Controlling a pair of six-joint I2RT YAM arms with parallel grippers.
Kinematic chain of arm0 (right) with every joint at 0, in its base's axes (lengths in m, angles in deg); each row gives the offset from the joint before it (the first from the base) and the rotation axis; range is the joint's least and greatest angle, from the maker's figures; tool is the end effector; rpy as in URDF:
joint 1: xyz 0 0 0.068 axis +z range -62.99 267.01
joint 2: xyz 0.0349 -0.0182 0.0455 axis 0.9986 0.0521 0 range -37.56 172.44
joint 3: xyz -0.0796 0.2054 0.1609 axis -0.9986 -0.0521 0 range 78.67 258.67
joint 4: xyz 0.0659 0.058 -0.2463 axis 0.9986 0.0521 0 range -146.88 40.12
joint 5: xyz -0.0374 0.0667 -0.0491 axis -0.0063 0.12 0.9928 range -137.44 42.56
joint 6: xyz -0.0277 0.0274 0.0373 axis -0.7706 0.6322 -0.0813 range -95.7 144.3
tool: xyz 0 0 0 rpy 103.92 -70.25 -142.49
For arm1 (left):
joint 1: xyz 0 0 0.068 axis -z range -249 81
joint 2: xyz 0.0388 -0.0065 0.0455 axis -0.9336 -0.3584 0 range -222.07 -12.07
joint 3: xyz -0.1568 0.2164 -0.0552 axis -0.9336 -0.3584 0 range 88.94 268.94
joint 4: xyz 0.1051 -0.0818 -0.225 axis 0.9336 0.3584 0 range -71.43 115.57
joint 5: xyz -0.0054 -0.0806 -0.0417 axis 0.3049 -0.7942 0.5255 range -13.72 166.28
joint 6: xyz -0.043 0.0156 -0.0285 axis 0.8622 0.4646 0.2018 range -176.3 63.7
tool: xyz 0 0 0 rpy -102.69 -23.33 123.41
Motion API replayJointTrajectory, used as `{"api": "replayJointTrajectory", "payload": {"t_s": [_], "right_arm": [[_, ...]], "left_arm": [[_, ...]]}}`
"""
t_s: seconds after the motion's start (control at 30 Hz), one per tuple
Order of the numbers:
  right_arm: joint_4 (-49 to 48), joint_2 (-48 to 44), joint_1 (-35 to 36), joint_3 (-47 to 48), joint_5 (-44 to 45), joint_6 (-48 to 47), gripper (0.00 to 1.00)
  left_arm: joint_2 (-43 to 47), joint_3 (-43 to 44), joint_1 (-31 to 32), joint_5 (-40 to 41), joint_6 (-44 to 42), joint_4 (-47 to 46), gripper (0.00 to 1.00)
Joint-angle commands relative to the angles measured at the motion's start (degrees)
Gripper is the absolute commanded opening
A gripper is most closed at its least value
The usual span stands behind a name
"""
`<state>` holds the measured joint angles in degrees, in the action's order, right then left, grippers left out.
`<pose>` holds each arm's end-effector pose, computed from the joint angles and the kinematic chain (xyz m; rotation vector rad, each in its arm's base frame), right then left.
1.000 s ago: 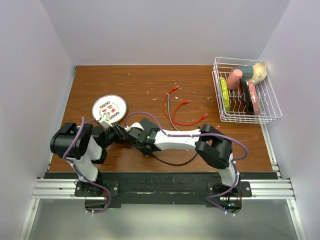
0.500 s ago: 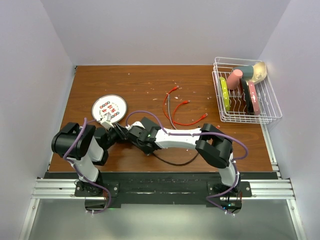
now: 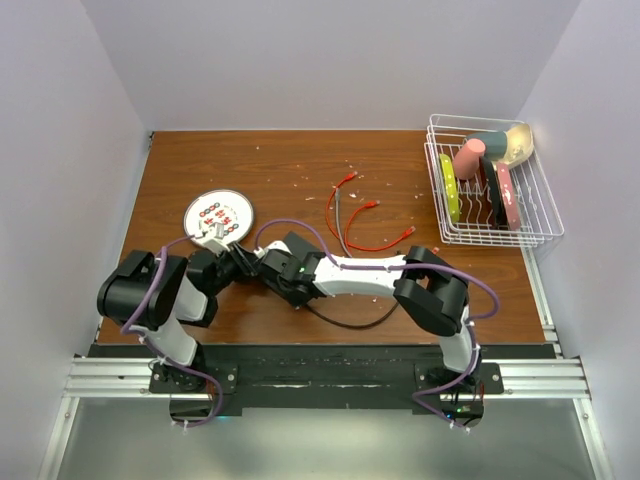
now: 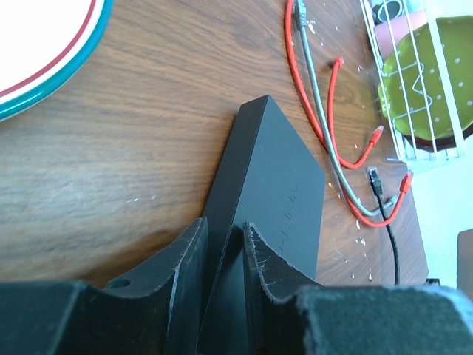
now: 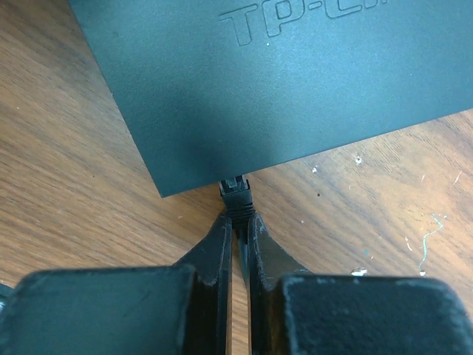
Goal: Insert the plug into the switch port
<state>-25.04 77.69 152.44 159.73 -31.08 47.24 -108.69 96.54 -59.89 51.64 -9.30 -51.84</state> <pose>0.1808 0.3714 0.1654 -0.8828 2.4933 0.1186 0.2103 -0.0487 0.0979 -0.3502 1.9808 -1.0546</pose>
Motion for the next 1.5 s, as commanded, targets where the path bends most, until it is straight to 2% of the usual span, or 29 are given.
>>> {"api": "replayJointTrajectory", "payload": {"t_s": [0.0, 0.07, 0.1, 0.17, 0.2, 0.3, 0.4, 0.5, 0.53, 0.77, 0.87, 1.0, 1.2, 1.37, 1.47], "right_arm": [[-21.6, -3.4, -1.4, -1.0, 0.3, 1.9, 0.02], [-21.0, -3.8, -1.2, -2.8, -0.2, 2.2, 0.06], [-20.9, -4.5, -1.1, -3.6, -0.3, 2.5, 0.06], [-21.5, -5.5, -1.1, -6.2, -0.1, 2.9, 0.10], [-21.6, -5.8, -1.0, -7.0, 0.0, 3.3, 0.15], [-21.1, -7.7, -1.0, -9.5, 1.2, 4.0, 0.23], [-19.7, -9.8, -1.0, -11.2, 2.8, 4.7, 0.33], [-17.6, -12.1, -1.0, -12.1, 3.7, 5.2, 0.55], [-15.9, -12.8, -1.0, -12.2, 4.0, 5.4, 0.67], [-10.0, -20.2, -1.0, -12.7, 7.7, 5.5, 0.98], [-8.1, -22.9, -1.8, -10.6, 10.7, 4.0, 0.99], [-6.6, -22.7, -7.9, -6.4, 9.4, 3.2, 0.99], [-9.6, -19.3, -17.5, -3.8, 5.4, 1.4, 0.96], [-12.9, -15.1, -23.7, -2.7, 1.5, 0.7, 0.94], [-10.7, -11.3, -26.9, 0.3, 1.9, 1.4, 0.89]], "left_arm": [[3.9, 1.4, 4.2, -12.4, -0.1, 11.7, 0.15], [6.7, 2.2, 3.3, -11.4, -1.1, 17.0, 0.24], [7.8, 2.9, 2.2, -10.3, -2.4, 21.2, 0.34], [11.4, 4.2, 1.1, -8.6, -4.1, 26.4, 0.45], [12.4, 5.9, 0.1, -7.0, -6.1, 29.3, 0.54], [15.8, 8.7, -1.2, -4.9, -8.5, 37.1, 0.64], [18.2, 11.1, -1.7, -2.3, -10.1, 44.1, 0.71], [20.6, 13.0, -2.8, -0.4, -10.9, 48.2, 0.75], [21.8, 13.4, -3.2, -0.2, -11.0, 49.0, 0.76], [27.9, 23.5, -4.0, 2.2, -12.2, 59.5, 0.78], [31.2, 28.8, -4.0, 2.6, -11.1, 63.5, 0.79], [35.4, 32.9, -3.9, 1.9, -9.3, 67.8, 0.79], [46.1, 25.1, -3.7, 1.3, -5.4, 65.0, 0.80], [44.5, 29.8, -3.7, 0.9, -10.0, 70.3, 0.80], [44.4, 29.9, -3.7, 1.3, -11.1, 73.4, 0.80]]}}
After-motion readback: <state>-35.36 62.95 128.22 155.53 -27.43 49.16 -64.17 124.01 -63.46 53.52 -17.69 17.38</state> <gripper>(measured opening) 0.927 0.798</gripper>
